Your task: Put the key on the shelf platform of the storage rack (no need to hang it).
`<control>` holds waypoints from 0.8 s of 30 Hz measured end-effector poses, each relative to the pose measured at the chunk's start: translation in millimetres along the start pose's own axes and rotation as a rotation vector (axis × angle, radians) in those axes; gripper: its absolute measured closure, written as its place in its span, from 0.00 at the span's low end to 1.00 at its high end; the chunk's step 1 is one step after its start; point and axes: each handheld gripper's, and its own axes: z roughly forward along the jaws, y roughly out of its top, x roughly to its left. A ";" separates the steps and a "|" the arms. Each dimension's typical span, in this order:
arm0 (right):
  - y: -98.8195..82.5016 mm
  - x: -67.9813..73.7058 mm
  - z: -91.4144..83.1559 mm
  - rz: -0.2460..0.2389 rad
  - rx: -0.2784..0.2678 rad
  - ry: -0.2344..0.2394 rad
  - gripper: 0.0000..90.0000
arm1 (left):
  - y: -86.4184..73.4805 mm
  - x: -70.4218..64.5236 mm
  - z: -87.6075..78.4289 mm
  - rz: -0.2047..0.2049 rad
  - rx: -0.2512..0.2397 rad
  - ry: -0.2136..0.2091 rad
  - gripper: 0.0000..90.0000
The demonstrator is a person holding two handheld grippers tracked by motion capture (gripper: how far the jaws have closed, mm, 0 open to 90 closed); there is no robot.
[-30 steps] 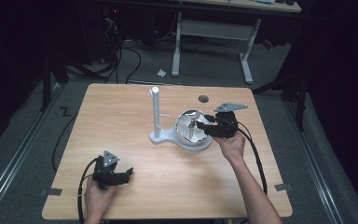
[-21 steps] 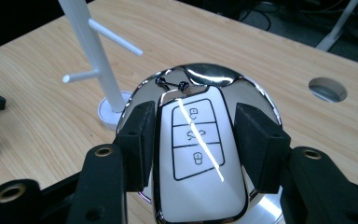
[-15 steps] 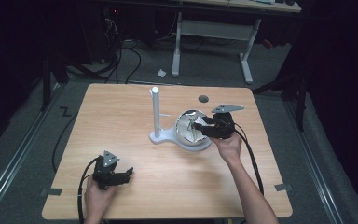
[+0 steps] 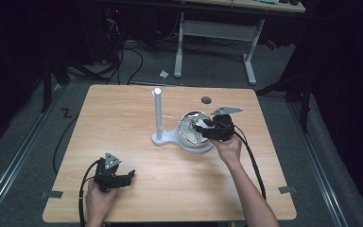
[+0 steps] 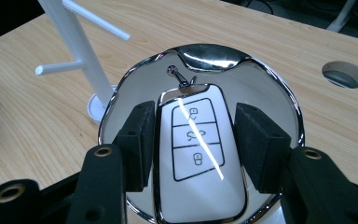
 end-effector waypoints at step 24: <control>-0.4 0.8 22.9 0.013 0.042 0.000 0.55 | 0.0 0.2 0.0 0.000 0.000 0.001 0.19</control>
